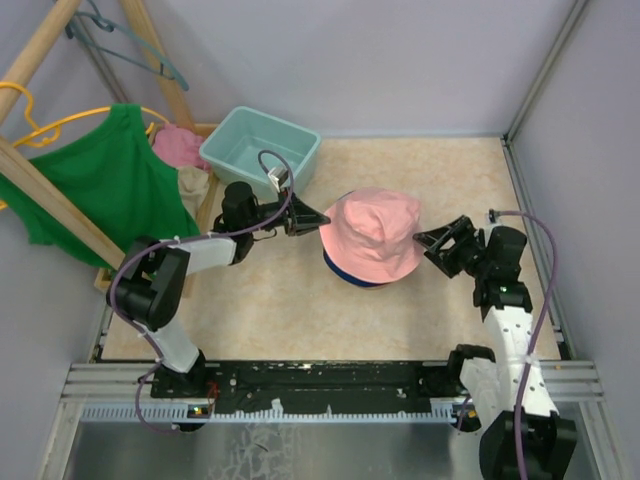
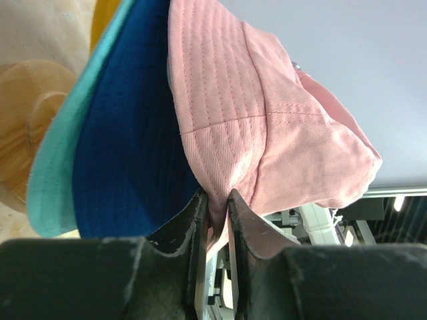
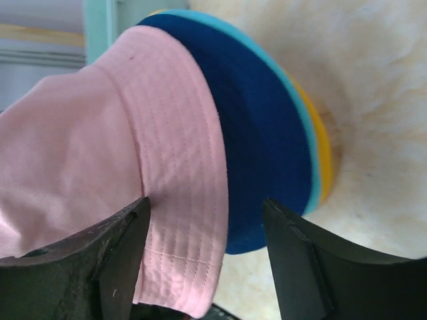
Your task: Stack the hats
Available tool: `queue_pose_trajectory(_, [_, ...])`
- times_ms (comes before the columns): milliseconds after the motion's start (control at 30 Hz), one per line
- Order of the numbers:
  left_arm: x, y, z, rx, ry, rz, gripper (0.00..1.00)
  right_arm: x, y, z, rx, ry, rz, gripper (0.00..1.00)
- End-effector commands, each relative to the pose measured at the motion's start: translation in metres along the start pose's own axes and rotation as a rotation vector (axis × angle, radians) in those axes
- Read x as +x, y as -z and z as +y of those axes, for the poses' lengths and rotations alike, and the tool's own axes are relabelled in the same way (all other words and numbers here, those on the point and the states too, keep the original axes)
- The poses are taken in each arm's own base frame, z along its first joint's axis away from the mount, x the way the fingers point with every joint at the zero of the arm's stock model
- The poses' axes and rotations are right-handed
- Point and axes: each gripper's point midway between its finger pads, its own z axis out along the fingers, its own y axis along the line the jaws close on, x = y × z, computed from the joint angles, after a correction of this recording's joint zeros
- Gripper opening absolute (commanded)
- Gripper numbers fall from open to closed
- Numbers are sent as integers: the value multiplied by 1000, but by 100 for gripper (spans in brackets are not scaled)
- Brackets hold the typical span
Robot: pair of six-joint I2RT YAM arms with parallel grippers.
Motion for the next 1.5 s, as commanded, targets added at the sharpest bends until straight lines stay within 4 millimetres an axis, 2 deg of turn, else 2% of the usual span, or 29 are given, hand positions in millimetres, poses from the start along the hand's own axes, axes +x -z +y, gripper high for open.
queue_pose_trajectory(0, [-6,2,8,-9,-1,35,23,-10,-2,57,-332,-42,49,67])
queue_pose_trajectory(133, [-8,4,15,-29,10,54,22,-12,-8,57,-375,-72,66,67])
queue_pose_trajectory(300, [-12,5,23,-30,23,80,22,-7,-5,57,-452,-146,91,67])
queue_pose_trajectory(400, [-16,3,25,-15,18,105,22,-11,1,49,-453,-168,77,67])
queue_pose_trajectory(567, [-20,-1,26,10,12,141,20,-19,-5,39,-410,-144,65,68])
queue_pose_trajectory(700, [-24,-4,23,22,3,149,20,-29,-9,39,-415,-134,61,68])
queue_pose_trajectory(833, [-26,-5,18,31,-5,155,20,-38,-13,36,-412,-130,58,62])
queue_pose_trajectory(900, [-26,-5,16,34,-5,156,20,-41,-12,40,-431,-128,58,55])
queue_pose_trajectory(967, [-27,-6,16,34,-7,154,20,-43,-10,44,-442,-135,60,53])
queue_pose_trajectory(1300, [-28,-8,18,35,2,147,20,-26,-13,45,-462,-176,119,53])
queue_pose_trajectory(1400, [-26,-10,18,36,6,150,20,-23,-15,45,-467,-193,126,41])
queue_pose_trajectory(1467, [-25,-12,18,38,5,151,20,-23,-17,43,-459,-198,125,29])
